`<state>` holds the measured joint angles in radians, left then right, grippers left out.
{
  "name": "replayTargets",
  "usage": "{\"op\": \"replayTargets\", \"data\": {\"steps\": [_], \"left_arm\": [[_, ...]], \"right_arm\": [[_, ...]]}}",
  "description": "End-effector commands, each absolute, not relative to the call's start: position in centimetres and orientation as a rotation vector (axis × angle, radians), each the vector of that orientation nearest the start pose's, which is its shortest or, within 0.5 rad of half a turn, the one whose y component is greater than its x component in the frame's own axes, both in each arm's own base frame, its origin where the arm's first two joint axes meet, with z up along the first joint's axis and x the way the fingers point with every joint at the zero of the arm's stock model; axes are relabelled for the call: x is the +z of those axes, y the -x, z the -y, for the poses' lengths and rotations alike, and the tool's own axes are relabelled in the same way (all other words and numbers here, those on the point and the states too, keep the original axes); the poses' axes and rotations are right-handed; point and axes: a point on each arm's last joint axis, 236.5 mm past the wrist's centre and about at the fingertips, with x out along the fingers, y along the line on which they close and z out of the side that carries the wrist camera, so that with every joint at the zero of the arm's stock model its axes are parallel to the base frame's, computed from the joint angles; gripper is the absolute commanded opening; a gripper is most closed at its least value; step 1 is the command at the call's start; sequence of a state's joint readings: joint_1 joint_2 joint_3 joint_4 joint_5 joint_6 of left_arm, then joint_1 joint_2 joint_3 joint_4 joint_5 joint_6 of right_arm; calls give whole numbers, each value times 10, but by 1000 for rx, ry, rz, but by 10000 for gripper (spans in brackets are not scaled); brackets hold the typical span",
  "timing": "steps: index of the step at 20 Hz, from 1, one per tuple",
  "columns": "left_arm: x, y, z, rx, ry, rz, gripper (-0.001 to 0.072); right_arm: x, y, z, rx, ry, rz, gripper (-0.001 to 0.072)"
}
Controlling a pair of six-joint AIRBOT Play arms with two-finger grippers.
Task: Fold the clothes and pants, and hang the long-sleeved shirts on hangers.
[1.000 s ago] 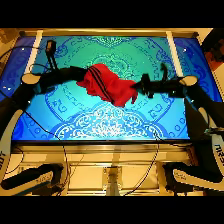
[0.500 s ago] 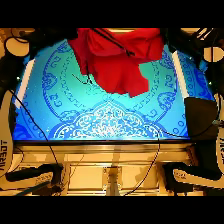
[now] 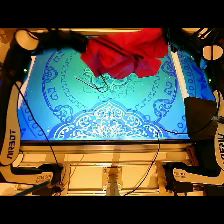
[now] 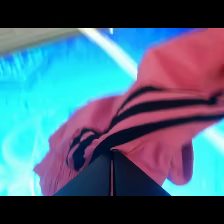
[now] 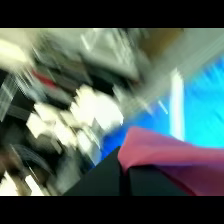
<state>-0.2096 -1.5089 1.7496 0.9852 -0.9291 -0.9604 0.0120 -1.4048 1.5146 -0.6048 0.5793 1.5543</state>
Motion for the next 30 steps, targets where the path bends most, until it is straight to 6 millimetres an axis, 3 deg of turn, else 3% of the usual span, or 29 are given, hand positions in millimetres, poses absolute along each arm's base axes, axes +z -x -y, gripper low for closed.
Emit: {"op": "replayTargets", "data": {"steps": [1, 3, 5, 7, 9, 11, 15, 16, 17, 18, 19, 21, 25, 26, 27, 28, 30], "left_arm": [[77, -448, 191, -750, -310, -955, 9], [24, -417, 187, -753, -289, -1064, 8], [-24, -372, 177, -752, -277, -1178, 9], [-51, -323, 171, -772, -278, -1265, 9], [-62, -283, 172, -803, -297, -1305, 10], [-62, -258, 180, -842, -311, -1306, 10], [-59, -243, 198, -883, -332, -1299, 14], [-58, -246, 200, -861, -309, -1295, 27], [-57, -253, 201, -833, -286, -1279, 130], [-54, -262, 204, -796, -252, -1256, 377], [-48, -272, 206, -761, -214, -1234, 496], [-22, -293, 214, -715, -144, -1187, 496], [77, -365, 226, -661, -146, -834, 495], [106, -387, 223, -624, -130, -712, 472], [128, -406, 216, -573, -77, -621, 360], [145, -421, 205, -510, 9, -560, 265], [151, -436, 182, -412, 168, -558, 265]], "right_arm": [[142, -490, -128, 388, -621, -874, 5], [93, -443, -139, 462, -556, -1081, 5], [53, -406, -139, 446, -580, -1204, 6], [24, -370, -134, 405, -619, -1284, 6], [1, -328, -128, 361, -614, -1404, 7], [-18, -301, -114, 288, -572, -1505, 9], [-32, -273, -88, 198, -461, -1629, 28], [-35, -272, -80, 179, -426, -1633, 129], [-36, -277, -73, 160, -395, -1617, 352], [-32, -286, -69, 151, -378, -1583, 519], [-24, -298, -67, 147, -367, -1539, 559], [-1, -327, -57, 132, -320, -1435, 559], [77, -409, -15, -3, -213, -1089, 541], [98, -431, -6, -48, -255, -982, 542], [114, -450, 2, -84, -319, -891, 541], [119, -465, 13, -128, -401, -839, 541], [97, -483, 18, -138, -597, -853, 541]]}}
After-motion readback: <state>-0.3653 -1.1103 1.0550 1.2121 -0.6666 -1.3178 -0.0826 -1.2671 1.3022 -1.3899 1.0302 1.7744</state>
